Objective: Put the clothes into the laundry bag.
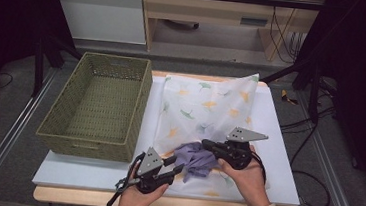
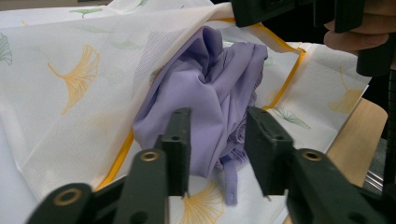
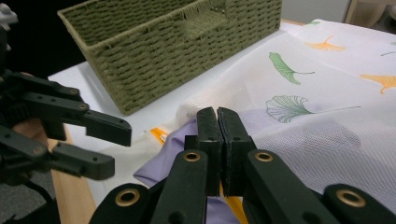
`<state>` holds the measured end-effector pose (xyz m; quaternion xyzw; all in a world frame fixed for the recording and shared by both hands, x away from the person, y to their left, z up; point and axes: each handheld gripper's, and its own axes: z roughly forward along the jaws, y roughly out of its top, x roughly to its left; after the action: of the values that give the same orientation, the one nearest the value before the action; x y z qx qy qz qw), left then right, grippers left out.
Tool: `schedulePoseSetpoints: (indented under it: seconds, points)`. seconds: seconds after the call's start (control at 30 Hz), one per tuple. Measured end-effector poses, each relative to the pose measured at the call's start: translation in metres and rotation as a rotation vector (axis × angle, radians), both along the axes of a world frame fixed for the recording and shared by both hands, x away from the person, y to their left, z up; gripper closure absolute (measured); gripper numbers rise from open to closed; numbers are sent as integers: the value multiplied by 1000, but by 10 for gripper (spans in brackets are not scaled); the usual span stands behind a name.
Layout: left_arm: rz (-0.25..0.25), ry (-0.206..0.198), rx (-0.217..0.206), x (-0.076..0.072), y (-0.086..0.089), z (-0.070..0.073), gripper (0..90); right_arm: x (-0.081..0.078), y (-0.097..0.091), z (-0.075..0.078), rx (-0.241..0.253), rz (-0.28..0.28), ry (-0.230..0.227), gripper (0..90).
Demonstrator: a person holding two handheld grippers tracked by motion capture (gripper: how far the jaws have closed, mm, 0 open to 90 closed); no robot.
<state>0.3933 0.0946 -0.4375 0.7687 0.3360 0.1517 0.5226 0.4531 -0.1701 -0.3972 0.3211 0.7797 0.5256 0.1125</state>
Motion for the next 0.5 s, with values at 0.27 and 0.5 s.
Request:
schedulePoseSetpoints:
  seconds: [0.27, 0.5]
  points:
    - [-71, 67, 55, -4, -12, -7, 865, 1, -2, -2, 3, 2, 7, 888]
    - [-124, 124, 96, -2, -33, -20, 898, 3, -6, -4, 10, -6, 14, 888]
